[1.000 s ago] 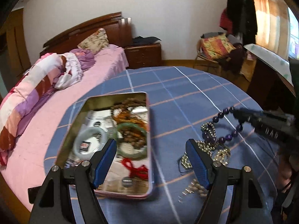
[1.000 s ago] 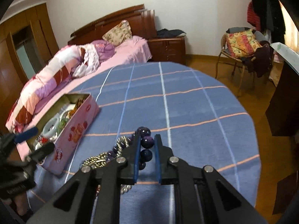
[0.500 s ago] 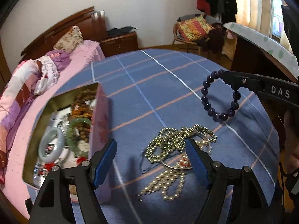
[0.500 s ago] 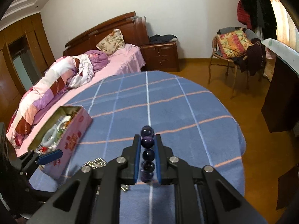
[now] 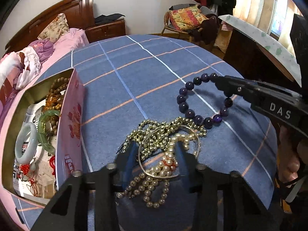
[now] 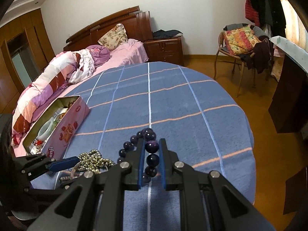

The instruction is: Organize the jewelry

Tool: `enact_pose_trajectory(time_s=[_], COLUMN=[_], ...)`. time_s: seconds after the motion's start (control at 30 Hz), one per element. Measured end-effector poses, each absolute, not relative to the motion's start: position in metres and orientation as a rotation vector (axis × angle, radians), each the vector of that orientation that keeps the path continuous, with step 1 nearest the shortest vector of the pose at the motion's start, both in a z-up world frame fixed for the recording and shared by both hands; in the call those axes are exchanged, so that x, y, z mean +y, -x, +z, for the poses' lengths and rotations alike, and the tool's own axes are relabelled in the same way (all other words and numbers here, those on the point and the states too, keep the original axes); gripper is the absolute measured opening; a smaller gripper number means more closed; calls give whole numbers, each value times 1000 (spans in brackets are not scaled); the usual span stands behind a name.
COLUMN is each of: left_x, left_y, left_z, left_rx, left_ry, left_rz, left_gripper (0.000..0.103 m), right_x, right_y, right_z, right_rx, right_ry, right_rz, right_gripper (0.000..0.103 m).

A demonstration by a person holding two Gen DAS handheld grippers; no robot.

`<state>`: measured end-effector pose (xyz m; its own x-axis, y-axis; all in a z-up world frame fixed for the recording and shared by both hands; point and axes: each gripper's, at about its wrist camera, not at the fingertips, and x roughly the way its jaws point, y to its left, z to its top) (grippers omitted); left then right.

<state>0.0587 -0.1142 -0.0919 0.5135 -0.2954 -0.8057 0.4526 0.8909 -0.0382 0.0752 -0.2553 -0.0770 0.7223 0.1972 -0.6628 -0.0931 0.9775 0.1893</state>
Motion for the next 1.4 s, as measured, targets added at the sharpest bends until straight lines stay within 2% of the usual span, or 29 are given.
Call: enact_pose_trajectory(time_s=[0.07,0.17,0.63,0.87,0.93,0.97,1.17,1.23,1.27,1.3,1.37,1.4], left_x=[-114,-109,-78,-90,-98,-100,-87,-84,-85,-86,-88,-91], left_y=[-59,-57,-41,-38,-32,-31,-40,-44,-46,-48,-48,-49], left_z=[-90,-87,-31,-49,-51,-51,-46,-48,-50,-53,-56,-58], left_rx=[933,917,721,756,743,739,730,755,767,776,767,758], left_ry=[-174,-157,-102,-159,-208,-227,-177,-158,-150,-147,-151,-156], left_rz=[-473,-468,-417,-481,-504,-497,-450,-460,-464,-462,-449,-455], left_gripper=[11,8,8,14,2,0,0,4,16,39,63,63], right_x=[-256,-257,-265,-265,-265,-265,-265,-264,-264,-264,-264,-264], right_y=[-75,-75,-75,-75,-76,-76,-77,-77,-77,-77,-77,-77], right_z=[-77,-76,-74,-75,-76,-76,-76,-77,-78,-79,-78,-78], right_rx=[746,740,735,739,740,739,738,741,742,745,746,745], right_ry=[-148,-154,-170,-171,-170,-170,-171,-169,-169,-169,-169,-167], right_rz=[161,157,143,139,140,141,148,148,149,150,151,150], right_gripper=[16,16,16,16,16,16,16,16,17,17,17,17])
